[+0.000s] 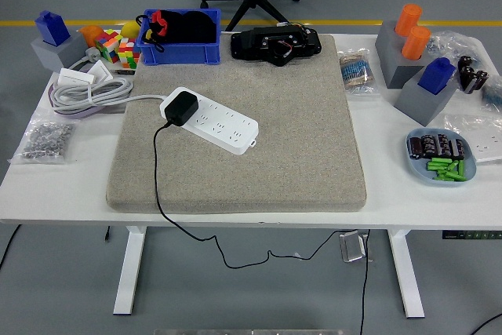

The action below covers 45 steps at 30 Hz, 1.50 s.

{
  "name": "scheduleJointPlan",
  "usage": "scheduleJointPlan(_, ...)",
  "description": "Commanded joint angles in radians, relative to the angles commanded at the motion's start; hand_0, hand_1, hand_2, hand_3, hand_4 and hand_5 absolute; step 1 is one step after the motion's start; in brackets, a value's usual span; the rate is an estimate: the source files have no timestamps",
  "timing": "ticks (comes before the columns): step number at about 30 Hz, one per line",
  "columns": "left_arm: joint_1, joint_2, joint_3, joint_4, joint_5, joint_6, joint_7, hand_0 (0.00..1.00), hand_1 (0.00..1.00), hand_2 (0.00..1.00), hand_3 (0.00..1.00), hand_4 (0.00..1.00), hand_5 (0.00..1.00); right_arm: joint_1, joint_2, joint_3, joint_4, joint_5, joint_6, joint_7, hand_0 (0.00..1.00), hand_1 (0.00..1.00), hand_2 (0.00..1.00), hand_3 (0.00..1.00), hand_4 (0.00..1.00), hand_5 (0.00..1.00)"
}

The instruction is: Press the white button,pick up the black plug,place it near the board,insert it into the board

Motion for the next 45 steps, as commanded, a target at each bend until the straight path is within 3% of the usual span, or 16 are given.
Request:
scheduleJointPlan(8,-0.010,0.002,0.000,-0.012,-0.007,-0.001,-0.003,0.960,0.932,0.875,0.808,0.804,0.558,0.040,-0.005,-0.017,0.000,0.003,0.003,-0.002,0.775,0.674,0.650,0.609,0.655,0.420)
scheduleJointPlan(35,0.037,0.000,0.001,-0.052,-0.016,-0.013,0.019,0.961,0.931,0.874,0.804,0.799,0.554,0.030,-0.013,0.005,-0.004,-0.007,0.006,-0.003,0.777,0.676,0.651,0.611,0.656,0.426)
scheduleJointPlan(45,0.034,0.000,0.000,-0.057,-0.014,-0.013,0.023,0.963,0.931,0.875,0.801,0.796,0.559,0.040,-0.013,0.001,-0.007,-0.006,0.008,-0.004,0.778,0.676,0.654,0.612,0.658,0.429)
